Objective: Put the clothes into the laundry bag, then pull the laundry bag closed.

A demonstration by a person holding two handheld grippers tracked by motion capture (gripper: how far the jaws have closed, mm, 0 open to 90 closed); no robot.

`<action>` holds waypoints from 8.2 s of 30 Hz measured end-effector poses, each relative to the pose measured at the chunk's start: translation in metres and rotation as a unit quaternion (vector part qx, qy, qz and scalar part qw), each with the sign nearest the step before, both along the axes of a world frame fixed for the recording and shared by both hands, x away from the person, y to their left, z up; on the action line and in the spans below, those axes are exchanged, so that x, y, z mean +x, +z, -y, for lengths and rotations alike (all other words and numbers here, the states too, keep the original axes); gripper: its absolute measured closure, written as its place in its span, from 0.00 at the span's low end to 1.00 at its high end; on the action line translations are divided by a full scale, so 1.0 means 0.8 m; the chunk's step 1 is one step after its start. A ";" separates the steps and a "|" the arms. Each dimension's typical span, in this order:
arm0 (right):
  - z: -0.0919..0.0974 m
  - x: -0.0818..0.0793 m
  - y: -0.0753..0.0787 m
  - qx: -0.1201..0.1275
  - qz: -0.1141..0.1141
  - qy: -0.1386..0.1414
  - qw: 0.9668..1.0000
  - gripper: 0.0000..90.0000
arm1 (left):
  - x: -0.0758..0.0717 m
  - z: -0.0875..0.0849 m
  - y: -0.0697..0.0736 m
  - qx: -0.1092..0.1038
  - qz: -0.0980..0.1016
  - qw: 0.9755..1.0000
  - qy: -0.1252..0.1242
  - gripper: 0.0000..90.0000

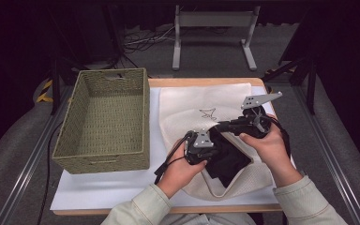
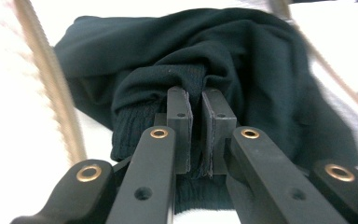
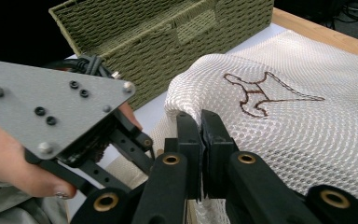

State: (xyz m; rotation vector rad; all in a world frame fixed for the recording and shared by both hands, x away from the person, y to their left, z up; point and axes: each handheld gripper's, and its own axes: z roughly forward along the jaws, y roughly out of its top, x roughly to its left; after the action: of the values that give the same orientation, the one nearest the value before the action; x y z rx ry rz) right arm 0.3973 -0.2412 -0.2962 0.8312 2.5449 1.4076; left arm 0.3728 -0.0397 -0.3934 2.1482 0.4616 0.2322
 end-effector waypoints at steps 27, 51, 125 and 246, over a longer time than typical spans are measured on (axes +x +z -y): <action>0.013 -0.015 0.002 -0.002 0.007 -0.003 1.000 0.98 | -0.050 -0.078 0.026 -0.021 0.013 0.999 0.025 0.52; 0.017 -0.016 -0.001 0.008 -0.002 0.001 1.000 0.98 | -0.063 -0.074 -0.026 0.102 0.030 0.994 0.026 0.49; -0.006 -0.032 -0.076 -0.130 -0.099 0.058 0.985 0.85 | -0.116 -0.215 -0.023 -0.013 -0.042 0.995 0.095 0.57; -0.232 -0.025 -0.147 -0.204 -0.069 0.139 0.967 0.90 | -0.115 -0.220 -0.046 0.040 -0.093 0.991 0.088 0.46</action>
State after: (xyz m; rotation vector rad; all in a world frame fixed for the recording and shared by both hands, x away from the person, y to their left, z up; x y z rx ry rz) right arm 0.3772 -0.0555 -0.4136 0.5334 3.0006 0.8452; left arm 0.2804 0.1363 -0.4304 2.2194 0.7639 0.1505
